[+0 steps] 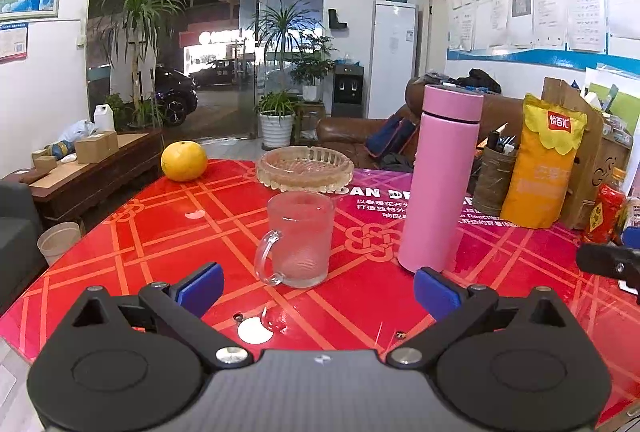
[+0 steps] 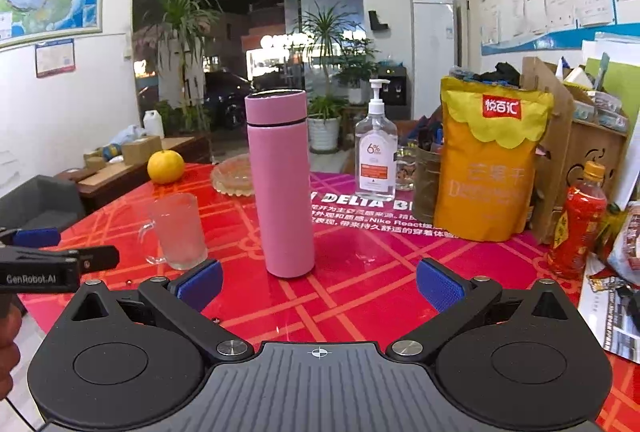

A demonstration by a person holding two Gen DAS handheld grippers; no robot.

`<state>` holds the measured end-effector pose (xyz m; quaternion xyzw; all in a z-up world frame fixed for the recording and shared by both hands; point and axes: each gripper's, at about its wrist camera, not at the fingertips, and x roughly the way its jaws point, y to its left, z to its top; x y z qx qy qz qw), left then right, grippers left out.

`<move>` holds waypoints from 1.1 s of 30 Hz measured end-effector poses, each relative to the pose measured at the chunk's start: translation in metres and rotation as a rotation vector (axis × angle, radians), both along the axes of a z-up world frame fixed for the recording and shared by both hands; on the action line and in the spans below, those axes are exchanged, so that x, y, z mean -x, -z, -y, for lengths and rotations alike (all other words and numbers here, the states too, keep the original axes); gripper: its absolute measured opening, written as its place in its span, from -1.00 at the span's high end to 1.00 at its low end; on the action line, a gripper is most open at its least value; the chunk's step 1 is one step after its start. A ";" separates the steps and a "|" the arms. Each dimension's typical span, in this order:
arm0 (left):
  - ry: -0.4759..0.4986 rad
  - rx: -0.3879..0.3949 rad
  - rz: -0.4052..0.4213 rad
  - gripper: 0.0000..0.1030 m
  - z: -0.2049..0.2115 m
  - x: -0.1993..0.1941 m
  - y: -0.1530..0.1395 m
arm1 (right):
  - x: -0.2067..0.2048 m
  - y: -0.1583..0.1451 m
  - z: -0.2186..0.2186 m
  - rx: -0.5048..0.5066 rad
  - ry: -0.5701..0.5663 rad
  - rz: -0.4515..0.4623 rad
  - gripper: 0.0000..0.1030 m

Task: Unscrew bottle cap and pour
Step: 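Move the right gripper toward the pink thermos bottle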

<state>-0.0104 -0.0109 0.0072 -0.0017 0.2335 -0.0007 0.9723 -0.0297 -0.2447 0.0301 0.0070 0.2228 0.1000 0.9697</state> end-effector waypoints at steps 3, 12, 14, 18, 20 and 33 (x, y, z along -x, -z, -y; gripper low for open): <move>0.000 0.002 0.001 -1.00 0.003 0.006 -0.003 | 0.012 0.001 0.003 0.000 0.010 0.002 -1.00; 0.007 0.021 0.002 -1.00 0.002 0.040 -0.013 | 0.048 0.005 0.011 0.001 0.038 0.008 -1.00; 0.009 0.018 -0.002 -1.00 0.002 0.042 -0.012 | 0.055 0.007 0.011 0.002 0.038 0.008 -1.00; 0.009 0.021 -0.006 -1.00 0.001 0.042 -0.011 | 0.046 0.019 -0.008 0.002 -0.049 -0.026 -1.00; 0.004 0.022 -0.011 -1.00 0.000 0.040 -0.010 | 0.037 0.023 -0.021 0.006 -0.084 -0.027 -1.00; -0.017 0.034 -0.031 -1.00 -0.022 0.019 -0.008 | -0.005 0.034 -0.093 0.095 -0.092 -0.017 -1.00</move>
